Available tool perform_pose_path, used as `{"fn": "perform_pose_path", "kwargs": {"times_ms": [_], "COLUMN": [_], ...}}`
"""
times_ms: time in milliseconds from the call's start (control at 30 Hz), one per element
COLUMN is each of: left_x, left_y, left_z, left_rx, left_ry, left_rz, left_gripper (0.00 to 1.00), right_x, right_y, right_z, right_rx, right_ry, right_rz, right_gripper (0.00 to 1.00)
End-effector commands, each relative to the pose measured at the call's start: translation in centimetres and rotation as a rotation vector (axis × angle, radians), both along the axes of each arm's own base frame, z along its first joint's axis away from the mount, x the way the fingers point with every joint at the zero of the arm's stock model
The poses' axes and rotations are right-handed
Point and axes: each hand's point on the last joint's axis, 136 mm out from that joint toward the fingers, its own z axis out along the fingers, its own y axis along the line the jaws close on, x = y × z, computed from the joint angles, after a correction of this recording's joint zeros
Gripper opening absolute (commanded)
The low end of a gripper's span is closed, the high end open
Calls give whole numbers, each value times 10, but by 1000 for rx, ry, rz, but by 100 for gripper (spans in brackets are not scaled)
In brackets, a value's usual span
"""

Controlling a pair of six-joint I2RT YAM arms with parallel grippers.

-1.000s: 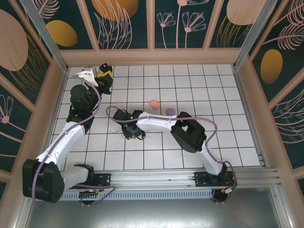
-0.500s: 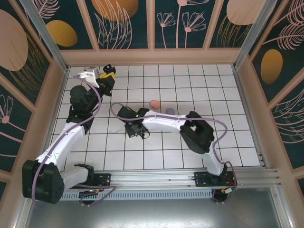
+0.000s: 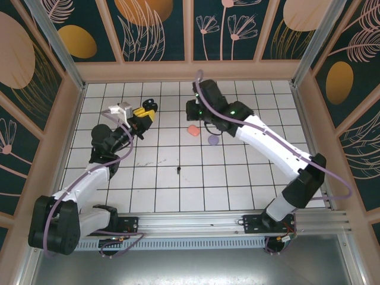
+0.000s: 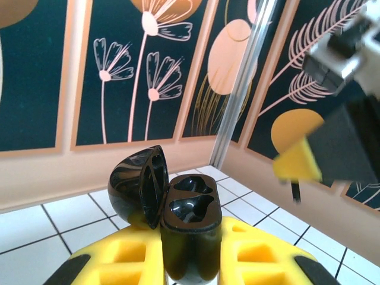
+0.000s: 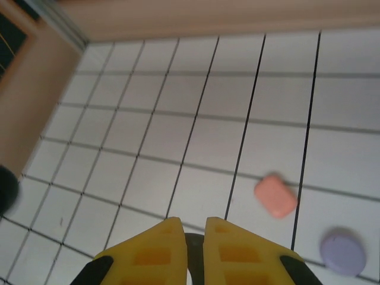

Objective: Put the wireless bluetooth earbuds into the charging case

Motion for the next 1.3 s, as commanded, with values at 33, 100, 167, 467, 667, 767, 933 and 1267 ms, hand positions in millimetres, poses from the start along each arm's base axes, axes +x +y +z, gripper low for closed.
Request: {"fn": "perform_pose_path", "kwargs": {"times_ms": [33, 100, 167, 467, 667, 767, 933, 1267], "left_x": [-25, -29, -33, -35, -37, -39, -41, -41], "left_y": [-23, -37, -50, -85, -105, -110, -113, -115], "left_z": [13, 7, 3, 15, 24, 24, 25, 29], "left_rx": [30, 67, 92, 122, 150, 172, 181, 178], "left_ry": [-205, -232, -259, -389, -436, -448, -454, -455], "left_rz": [-91, -124, -153, -221, -298, -323, -341, -352], "left_gripper": [0, 0, 0, 0, 0, 0, 0, 0], "right_x": [-3, -8, -13, -46, -61, -62, -63, -62], "right_y": [4, 9, 12, 20, 20, 19, 20, 24], "right_z": [66, 80, 92, 101, 92, 86, 81, 69], "right_rx": [64, 81, 96, 139, 158, 158, 167, 170], "right_ry": [-182, -230, -277, -390, -395, -382, -374, -344], "right_rz": [108, 158, 203, 397, 464, 462, 463, 472], "right_gripper": [11, 11, 11, 9, 8, 7, 7, 7]}}
